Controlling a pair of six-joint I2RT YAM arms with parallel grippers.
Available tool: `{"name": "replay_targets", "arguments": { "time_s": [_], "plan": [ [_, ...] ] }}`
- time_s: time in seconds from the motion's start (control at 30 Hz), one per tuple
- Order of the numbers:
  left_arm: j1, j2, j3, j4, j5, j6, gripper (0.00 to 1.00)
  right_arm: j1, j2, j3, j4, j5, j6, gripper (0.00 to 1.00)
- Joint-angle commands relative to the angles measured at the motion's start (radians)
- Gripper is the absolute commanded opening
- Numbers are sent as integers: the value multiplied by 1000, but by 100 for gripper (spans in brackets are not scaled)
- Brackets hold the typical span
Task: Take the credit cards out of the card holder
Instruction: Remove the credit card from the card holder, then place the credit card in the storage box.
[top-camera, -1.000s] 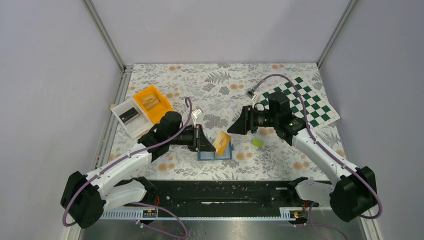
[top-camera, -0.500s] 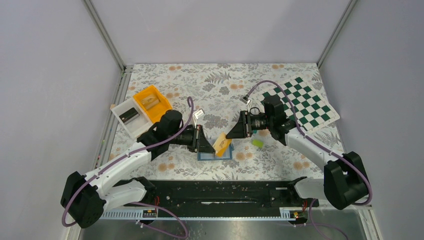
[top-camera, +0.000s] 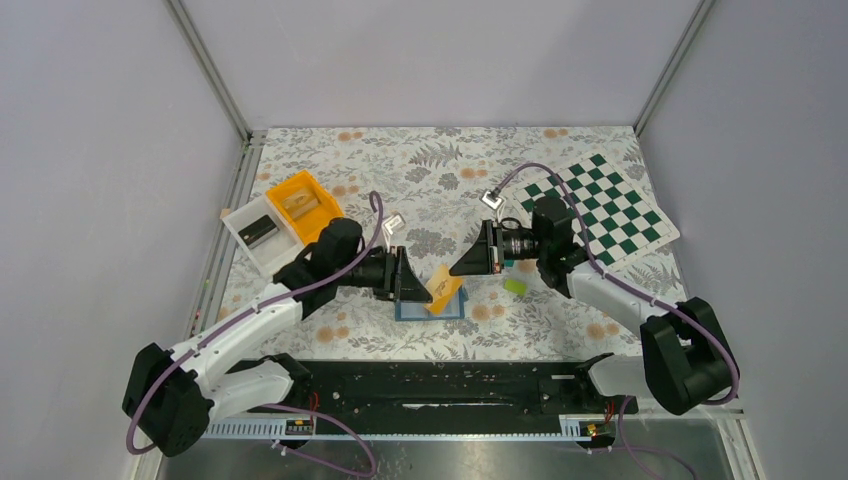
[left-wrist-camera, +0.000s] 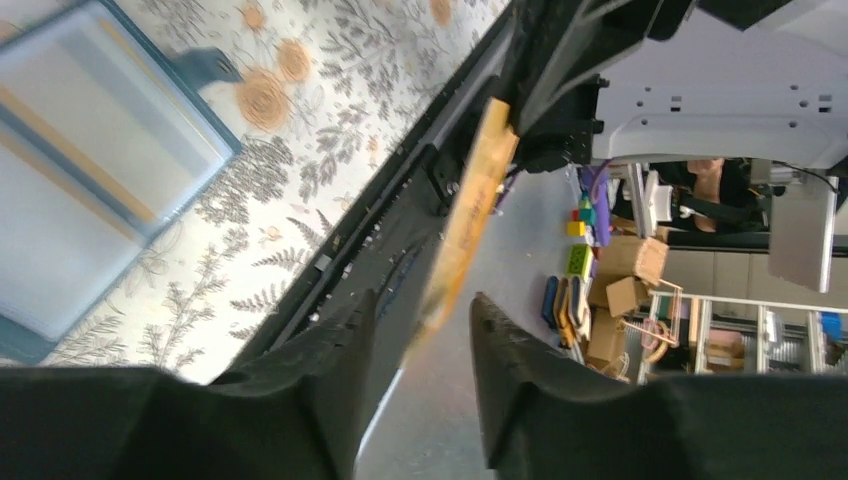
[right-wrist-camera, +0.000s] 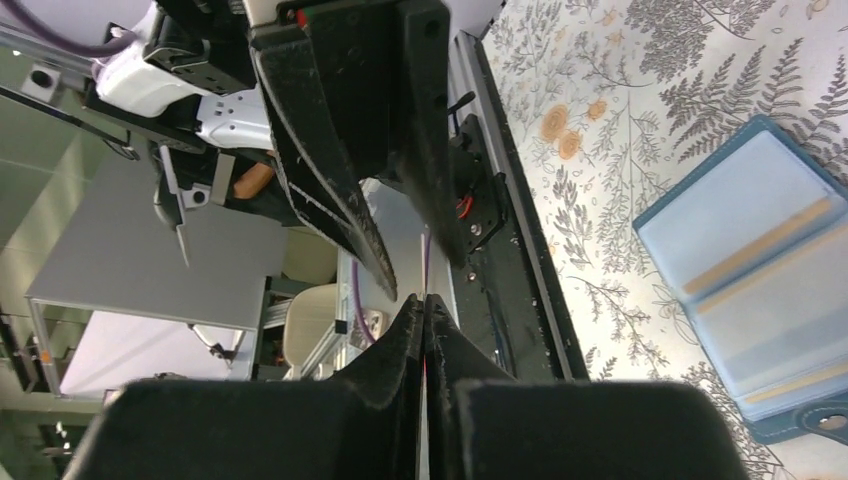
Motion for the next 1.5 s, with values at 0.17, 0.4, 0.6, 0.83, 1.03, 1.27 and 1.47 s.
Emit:
{"name": "replay_targets", "arguments": {
  "time_s": [0.17, 0.4, 0.6, 0.83, 1.03, 1.27, 1.47],
  "plan": [
    [92, -111, -94, 270, -135, -208, 63, -2, 17, -63, 371, 177, 388, 0],
    [101, -135, -157, 436, -154, -318, 64, -3, -45, -100, 357, 356, 438, 0],
    [100, -130, -174, 538, -201, -362, 58, -2, -74, -144, 376, 435, 475, 0],
    [101, -87, -150, 578, -212, -379, 35, -2, -33, -170, 454, 435, 526, 0],
    [101, -75, -159, 588, -226, -395, 15, -2, -26, -183, 460, 449, 529, 0],
    [164, -70, -135, 473, -244, -366, 0, -5, -17, -193, 446, 456, 520, 2],
    [440, -39, -9, 285, -136, -286, 0, -13, -89, -210, 392, 439, 494, 45]
  ]
}}
